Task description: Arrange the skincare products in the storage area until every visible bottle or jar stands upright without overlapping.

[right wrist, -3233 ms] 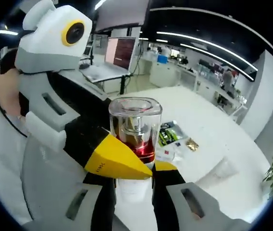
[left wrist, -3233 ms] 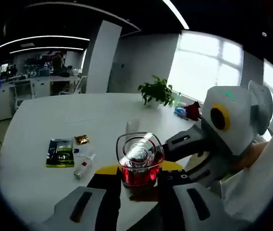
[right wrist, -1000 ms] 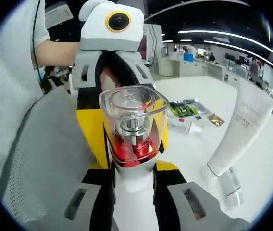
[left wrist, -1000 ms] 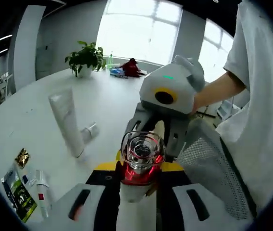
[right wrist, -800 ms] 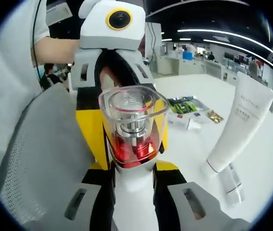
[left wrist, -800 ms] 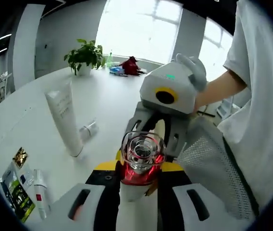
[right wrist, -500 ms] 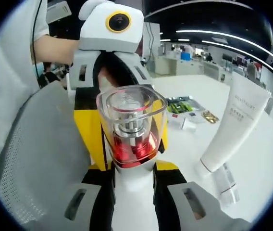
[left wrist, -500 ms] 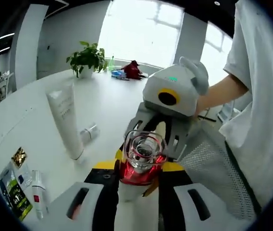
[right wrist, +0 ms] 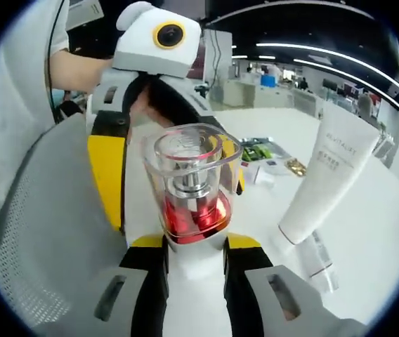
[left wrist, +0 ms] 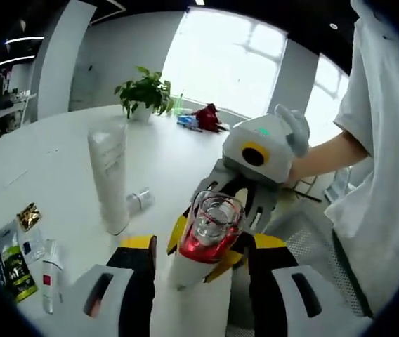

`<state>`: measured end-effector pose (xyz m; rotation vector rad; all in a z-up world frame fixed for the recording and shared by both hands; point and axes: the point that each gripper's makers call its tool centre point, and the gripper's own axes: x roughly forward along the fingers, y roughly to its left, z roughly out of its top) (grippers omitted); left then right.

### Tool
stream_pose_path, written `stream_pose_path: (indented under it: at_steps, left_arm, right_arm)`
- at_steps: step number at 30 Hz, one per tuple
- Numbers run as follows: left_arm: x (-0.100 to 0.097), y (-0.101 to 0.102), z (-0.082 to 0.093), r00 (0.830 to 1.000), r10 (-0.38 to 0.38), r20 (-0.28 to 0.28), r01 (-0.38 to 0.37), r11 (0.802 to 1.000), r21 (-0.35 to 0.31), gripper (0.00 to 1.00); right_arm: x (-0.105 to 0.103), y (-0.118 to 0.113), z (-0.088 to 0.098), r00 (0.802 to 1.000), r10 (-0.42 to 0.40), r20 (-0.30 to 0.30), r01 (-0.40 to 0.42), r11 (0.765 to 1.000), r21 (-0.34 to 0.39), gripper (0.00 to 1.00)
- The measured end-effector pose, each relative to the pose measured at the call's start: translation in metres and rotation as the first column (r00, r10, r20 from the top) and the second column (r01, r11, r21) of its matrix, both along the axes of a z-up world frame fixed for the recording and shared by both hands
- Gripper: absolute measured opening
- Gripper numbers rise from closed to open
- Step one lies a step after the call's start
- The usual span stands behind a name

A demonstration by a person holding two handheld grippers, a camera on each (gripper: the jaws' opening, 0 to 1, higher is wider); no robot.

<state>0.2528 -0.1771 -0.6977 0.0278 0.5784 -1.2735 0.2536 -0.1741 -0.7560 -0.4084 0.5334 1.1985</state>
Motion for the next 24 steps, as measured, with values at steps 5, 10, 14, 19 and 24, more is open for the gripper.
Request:
stream_pose_path:
  at_steps: [5, 10, 14, 19, 24]
  left_arm:
    - [0.011, 0.017, -0.004, 0.995, 0.096, -0.001, -0.096, 0.995, 0.003, 0.6]
    - [0.015, 0.034, -0.012, 0.985, 0.171, -0.019, -0.171, 0.985, 0.013, 0.71]
    - [0.015, 0.047, -0.018, 0.978, 0.206, -0.03, -0.205, 0.978, 0.032, 0.74]
    - [0.019, 0.062, -0.019, 0.964, 0.263, -0.045, -0.262, 0.965, 0.028, 0.78]
    - [0.027, 0.075, -0.019, 0.948, 0.317, -0.038, -0.316, 0.948, 0.03, 0.81]
  right_arm:
    - [0.019, -0.021, 0.0, 0.999, -0.036, 0.002, 0.037, 0.999, -0.018, 0.29]
    - [0.037, -0.037, 0.0, 0.999, -0.051, 0.011, 0.051, 0.998, -0.027, 0.29]
    - [0.048, -0.045, 0.003, 0.999, -0.05, 0.014, 0.05, 0.998, -0.032, 0.29]
    - [0.06, -0.053, 0.005, 0.999, -0.043, 0.018, 0.043, 0.999, -0.032, 0.29]
    - [0.077, -0.061, 0.005, 0.999, -0.038, 0.023, 0.039, 0.998, -0.043, 0.29]
